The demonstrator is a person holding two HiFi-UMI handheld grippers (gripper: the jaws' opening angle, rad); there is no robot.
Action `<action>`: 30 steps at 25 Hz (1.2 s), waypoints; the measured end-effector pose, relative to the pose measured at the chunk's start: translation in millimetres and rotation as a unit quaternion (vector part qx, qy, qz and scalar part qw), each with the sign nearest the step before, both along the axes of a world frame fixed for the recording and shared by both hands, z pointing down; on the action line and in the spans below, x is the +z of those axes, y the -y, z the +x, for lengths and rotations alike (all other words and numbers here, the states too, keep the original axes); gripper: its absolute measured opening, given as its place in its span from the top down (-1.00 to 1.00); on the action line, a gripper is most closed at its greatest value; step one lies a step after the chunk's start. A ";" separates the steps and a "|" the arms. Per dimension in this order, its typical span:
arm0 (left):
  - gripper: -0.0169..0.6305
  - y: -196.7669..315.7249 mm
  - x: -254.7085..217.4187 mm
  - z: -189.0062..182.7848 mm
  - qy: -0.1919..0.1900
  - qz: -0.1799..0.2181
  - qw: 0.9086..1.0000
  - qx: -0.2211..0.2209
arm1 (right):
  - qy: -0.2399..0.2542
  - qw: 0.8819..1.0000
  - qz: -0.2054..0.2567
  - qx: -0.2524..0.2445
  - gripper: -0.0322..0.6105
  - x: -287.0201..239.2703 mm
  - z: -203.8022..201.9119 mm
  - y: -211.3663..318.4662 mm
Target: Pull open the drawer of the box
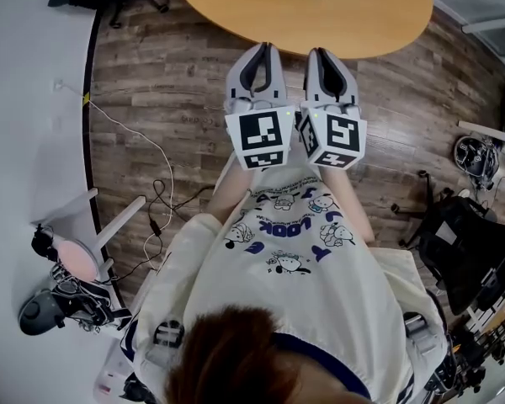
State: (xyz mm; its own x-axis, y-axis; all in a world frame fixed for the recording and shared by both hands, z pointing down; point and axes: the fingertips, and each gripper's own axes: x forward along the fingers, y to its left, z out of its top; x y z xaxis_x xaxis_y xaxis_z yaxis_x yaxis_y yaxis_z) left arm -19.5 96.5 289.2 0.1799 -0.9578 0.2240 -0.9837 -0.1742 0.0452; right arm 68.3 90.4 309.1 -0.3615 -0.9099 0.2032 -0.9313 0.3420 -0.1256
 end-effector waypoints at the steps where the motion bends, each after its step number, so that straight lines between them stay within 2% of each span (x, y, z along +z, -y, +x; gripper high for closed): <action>1: 0.88 5.7 -0.5 -1.1 0.000 0.000 1.000 0.001 | 0.000 1.000 0.000 0.001 0.77 -0.4 -0.9 5.6; 16: 0.88 86.6 1.4 -22.3 -0.009 -0.014 1.000 0.023 | -0.009 1.000 -0.005 0.020 0.77 -3.7 -22.2 85.4; 30: 0.88 158.5 13.4 -30.4 -0.011 -0.027 0.997 0.076 | -0.011 0.998 -0.009 0.061 0.77 4.4 -32.8 150.2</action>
